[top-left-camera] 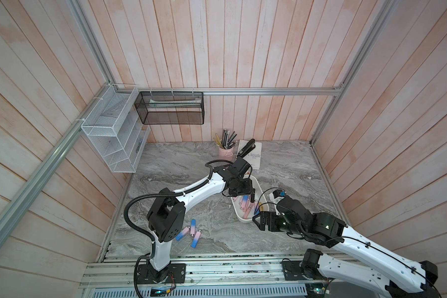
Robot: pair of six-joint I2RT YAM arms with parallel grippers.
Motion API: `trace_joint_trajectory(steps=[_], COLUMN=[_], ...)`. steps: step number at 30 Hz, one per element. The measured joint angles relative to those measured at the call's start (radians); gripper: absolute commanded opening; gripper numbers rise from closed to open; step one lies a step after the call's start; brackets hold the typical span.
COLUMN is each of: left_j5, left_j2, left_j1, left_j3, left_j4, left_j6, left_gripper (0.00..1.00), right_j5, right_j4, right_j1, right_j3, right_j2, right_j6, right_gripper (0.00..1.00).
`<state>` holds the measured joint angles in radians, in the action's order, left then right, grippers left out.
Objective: Put the lipstick into the storage box
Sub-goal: Place the lipstick in the storage box, then pick up the lipstick at the center of the board.
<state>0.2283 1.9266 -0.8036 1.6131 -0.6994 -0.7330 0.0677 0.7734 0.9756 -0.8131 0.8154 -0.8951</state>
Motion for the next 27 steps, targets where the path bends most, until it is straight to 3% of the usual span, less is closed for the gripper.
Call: trace_joint_trajectory(steps=[6, 14, 20, 27], left_j5=[-0.092, -0.225, -0.239, -0.244], left_j2=[-0.135, -0.602, -0.814, -0.974], left_j1=[0.025, 0.169, 0.130, 0.023], left_j3=[-0.095, -0.499, -0.780, -0.909], left_j4=[-0.031, -0.125, -0.224, -0.274], left_j6=[-0.001, -0.036, -0.156, -0.322], left_gripper=[0.62, 0.60, 0.57, 0.56], right_j5=[0.002, -0.062, -0.126, -0.180], right_j4=[0.012, -0.081, -0.175, -0.233], right_j1=[0.003, 0.040, 0.116, 0.156], right_j3=[-0.001, -0.002, -0.030, -0.062], right_j2=[0.052, 0.227, 0.372, 0.436], right_j6=[0.014, 0.083, 0.132, 0.178], right_gripper=[0.98, 0.98, 0.98, 0.98])
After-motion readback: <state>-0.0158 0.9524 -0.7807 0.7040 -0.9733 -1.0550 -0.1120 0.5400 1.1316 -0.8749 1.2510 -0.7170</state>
